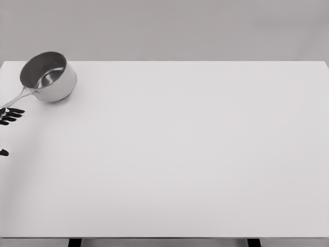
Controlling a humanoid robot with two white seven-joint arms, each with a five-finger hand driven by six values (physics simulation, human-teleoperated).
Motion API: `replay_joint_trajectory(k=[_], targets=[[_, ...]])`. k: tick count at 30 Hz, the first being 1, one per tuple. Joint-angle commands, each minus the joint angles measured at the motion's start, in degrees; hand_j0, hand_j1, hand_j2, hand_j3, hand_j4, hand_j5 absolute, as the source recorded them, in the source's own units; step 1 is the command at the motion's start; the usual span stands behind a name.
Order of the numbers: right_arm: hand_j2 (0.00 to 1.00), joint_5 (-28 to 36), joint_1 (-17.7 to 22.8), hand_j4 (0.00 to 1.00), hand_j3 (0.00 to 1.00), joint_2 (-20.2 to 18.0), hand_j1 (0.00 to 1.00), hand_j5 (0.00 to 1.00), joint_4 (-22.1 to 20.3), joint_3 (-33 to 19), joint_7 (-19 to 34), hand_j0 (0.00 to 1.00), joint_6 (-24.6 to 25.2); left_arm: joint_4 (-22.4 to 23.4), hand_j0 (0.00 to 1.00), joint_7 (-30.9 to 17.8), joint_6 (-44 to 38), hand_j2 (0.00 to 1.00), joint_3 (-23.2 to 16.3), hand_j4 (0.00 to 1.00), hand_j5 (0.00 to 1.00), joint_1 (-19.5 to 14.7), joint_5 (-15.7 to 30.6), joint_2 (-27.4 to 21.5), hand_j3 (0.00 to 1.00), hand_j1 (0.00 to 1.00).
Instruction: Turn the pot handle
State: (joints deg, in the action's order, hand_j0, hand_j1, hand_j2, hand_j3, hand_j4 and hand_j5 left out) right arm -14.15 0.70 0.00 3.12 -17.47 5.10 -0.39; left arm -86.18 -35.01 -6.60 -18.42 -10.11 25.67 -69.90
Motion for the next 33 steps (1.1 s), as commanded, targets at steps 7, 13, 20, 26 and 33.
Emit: replay_joint_trajectory(k=[7, 13, 20, 26, 33], targets=[[1.0, 0.0, 0.0, 1.0, 1.0, 0.0, 1.0, 1.0, 0.05, 0.07, 0.0, 1.0, -0.05, 0.22, 1.0, 0.01, 0.01, 1.0, -0.12, 1.0, 1.0, 0.0, 0.17, -0.41, 1.0, 1.0], [1.0, 0.0, 0.0, 1.0, 1.0, 0.0, 1.0, 1.0, 0.05, -0.02, 0.0, 1.0, -0.05, 0.58, 1.0, 0.01, 0.01, 1.0, -0.03, 1.0, 1.0, -0.18, 0.0, -0.32, 1.0, 1.0], [1.0, 0.0, 0.0, 1.0, 1.0, 0.0, 1.0, 1.0, 0.05, -0.02, 0.0, 1.0, -0.05, 2.6, 1.0, 0.01, 0.01, 1.0, -0.03, 1.0, 1.0, -0.53, -1.41, 0.73, 1.0, 1.0], [1.0, 0.0, 0.0, 1.0, 1.0, 0.0, 1.0, 1.0, -0.04, -0.02, 0.0, 1.0, -0.05, 3.74, 1.0, 0.01, 0.1, 1.0, 0.05, 1.0, 1.0, -1.41, -2.99, 1.79, 1.0, 1.0], [1.0, 0.0, 0.0, 1.0, 1.0, 0.0, 1.0, 1.0, -0.04, 0.07, 0.0, 1.0, 0.04, 5.41, 1.0, 0.01, 0.18, 1.0, 0.14, 1.0, 1.0, -4.3, -5.98, 4.07, 1.0, 1.0]])
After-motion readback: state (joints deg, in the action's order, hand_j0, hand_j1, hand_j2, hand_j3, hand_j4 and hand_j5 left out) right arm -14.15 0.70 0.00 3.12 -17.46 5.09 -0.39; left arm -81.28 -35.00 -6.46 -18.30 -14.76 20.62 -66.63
